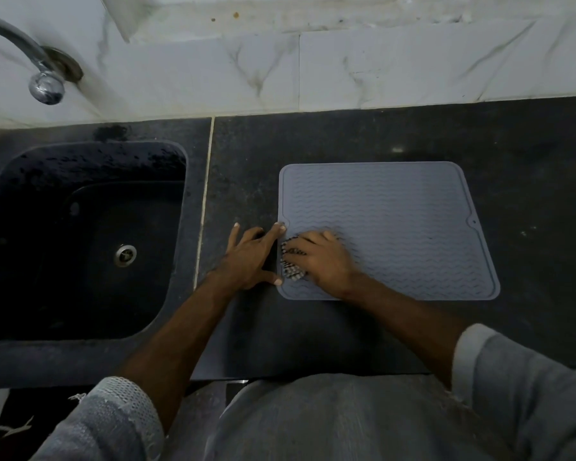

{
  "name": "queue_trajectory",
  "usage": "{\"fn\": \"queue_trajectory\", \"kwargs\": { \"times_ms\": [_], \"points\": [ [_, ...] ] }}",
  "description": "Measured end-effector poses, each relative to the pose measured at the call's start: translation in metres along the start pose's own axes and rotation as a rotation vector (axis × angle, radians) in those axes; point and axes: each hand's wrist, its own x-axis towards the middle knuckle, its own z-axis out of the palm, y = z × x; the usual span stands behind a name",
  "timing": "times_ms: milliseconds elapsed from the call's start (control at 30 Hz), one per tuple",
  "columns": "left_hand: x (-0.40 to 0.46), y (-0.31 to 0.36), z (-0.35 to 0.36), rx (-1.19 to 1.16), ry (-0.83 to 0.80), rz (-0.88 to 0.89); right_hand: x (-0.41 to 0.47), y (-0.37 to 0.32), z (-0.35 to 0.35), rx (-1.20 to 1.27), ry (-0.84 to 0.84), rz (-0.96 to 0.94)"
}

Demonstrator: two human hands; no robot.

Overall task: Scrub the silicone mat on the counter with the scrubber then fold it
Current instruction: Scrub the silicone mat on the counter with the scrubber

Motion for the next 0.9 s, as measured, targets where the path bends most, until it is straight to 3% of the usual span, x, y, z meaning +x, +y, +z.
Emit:
{"fn": "queue_trajectory", "kwargs": {
  "times_ms": [167, 300, 567, 900],
  "points": [
    [-0.002, -0.001, -0.001, -0.010, -0.025, -0.013, -0.023, 0.022, -0.003, -0.049, -0.045, -0.069],
    [-0.002, 0.001, -0.001, 0.003, -0.022, -0.017, -0.041, 0.045, -0.011, -0.077, -0.065, -0.017],
    [0.000, 0.004, 0.000, 0.057, -0.022, -0.053, -0.004, 0.003, 0.003, 0.006, -0.020, -0.075],
    [-0.001, 0.010, -0.002, 0.056, -0.033, -0.080, -0.060, 0.060, -0.005, -0.044, 0.051, 0.027]
  ]
}}
